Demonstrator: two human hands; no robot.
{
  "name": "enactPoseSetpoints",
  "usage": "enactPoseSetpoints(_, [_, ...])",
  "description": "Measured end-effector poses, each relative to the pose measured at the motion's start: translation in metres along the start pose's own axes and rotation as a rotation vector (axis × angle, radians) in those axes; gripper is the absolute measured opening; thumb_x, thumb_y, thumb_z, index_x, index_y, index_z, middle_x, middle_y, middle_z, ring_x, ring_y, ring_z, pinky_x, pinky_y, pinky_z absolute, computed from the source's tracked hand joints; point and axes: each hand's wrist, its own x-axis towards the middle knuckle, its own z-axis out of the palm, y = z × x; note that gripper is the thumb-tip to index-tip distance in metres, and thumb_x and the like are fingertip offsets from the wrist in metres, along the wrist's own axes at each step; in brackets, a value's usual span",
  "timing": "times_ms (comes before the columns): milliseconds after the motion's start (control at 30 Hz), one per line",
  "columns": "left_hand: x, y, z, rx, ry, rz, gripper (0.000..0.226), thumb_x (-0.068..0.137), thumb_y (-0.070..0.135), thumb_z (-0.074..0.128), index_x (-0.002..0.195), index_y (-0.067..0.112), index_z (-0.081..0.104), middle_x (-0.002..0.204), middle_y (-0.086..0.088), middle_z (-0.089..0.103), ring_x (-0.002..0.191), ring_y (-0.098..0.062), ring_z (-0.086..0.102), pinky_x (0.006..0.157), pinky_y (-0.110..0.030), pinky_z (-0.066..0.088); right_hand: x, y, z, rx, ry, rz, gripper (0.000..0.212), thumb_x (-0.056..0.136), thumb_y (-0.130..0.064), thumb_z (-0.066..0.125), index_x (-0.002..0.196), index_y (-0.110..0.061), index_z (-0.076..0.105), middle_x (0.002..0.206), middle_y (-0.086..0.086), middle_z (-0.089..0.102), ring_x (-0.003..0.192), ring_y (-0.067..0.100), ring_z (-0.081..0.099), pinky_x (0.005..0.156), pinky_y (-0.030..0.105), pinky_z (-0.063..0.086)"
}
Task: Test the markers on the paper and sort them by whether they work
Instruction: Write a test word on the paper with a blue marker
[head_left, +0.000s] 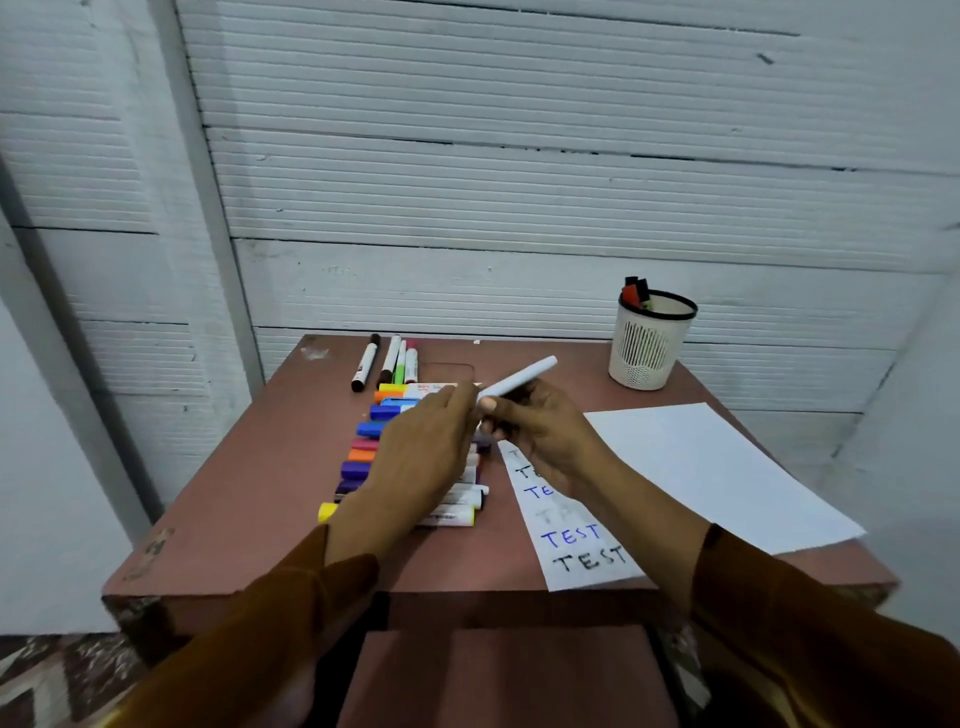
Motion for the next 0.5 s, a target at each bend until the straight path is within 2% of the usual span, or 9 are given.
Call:
enactPoseSetpoints(167, [-0.002,0.008,-0.007,-0.009,0.013,-0.008,0.027,0.091,0.044,0.037,0.098,0.022,0.049,0.054,0.004,0.052,0.045,-0.018,0.053,0.038,-0.02,0.016,-0.011,-0.012,-0.011,-0.056,-0.027,-0.038,0.011,0.085,0.005,0.057,0.087,-0.006,0.058,0.072,0.006,0.063,0.061,0.016,0.056,0.057,0.021,0.044])
enactPoseSetpoints(233, [-0.001,0.011,-0.004,-0.033,-0.052,-0.07,0.043,0.089,0.055,0.039,0.117,0.022,0.047,0.063,0.005,0.051,0.057,-0.019,0.056,0.043,-0.026,0.023,-0.011,-0.018,-0.022,-0.044,0.038,-0.051,0.01,0.087,0.003,0.055,0.086,-0.007,0.055,0.073,0.005,0.064,0.06,0.017,0.059,0.056,0.023,0.045])
enactPoseSetpoints(333, [-0.003,0.009,0.003,0.028,-0.116,-0.131,0.052,0.092,0.045,0.048,0.137,0.021,0.037,0.085,0.0,0.059,0.081,-0.022,0.058,0.062,-0.028,0.032,-0.007,-0.028,-0.047,0.0,0.232,-0.09,0.01,0.092,-0.003,0.05,0.083,-0.007,0.05,0.067,0.003,0.067,0.059,0.019,0.066,0.059,0.029,0.053])
enactPoseSetpoints(400, [-0.005,0.011,0.004,0.048,-0.138,-0.041,0.044,0.091,0.034,0.051,0.132,0.02,0.046,0.092,-0.003,0.064,0.085,-0.026,0.06,0.067,-0.032,0.04,-0.006,-0.031,-0.066,-0.027,0.338,-0.104,0.015,0.094,-0.005,0.048,0.08,-0.008,0.048,0.067,0.007,0.068,0.062,0.022,0.069,0.064,0.032,0.055])
enactPoseSetpoints(500, [-0.004,0.01,0.012,0.113,-0.15,0.056,0.037,0.083,0.032,0.045,0.114,0.02,0.061,0.079,-0.001,0.064,0.072,-0.025,0.06,0.061,-0.034,0.046,-0.007,-0.029,-0.086,-0.092,0.435,-0.101,0.019,0.094,-0.001,0.047,0.077,-0.011,0.047,0.071,0.013,0.065,0.065,0.024,0.069,0.063,0.029,0.056])
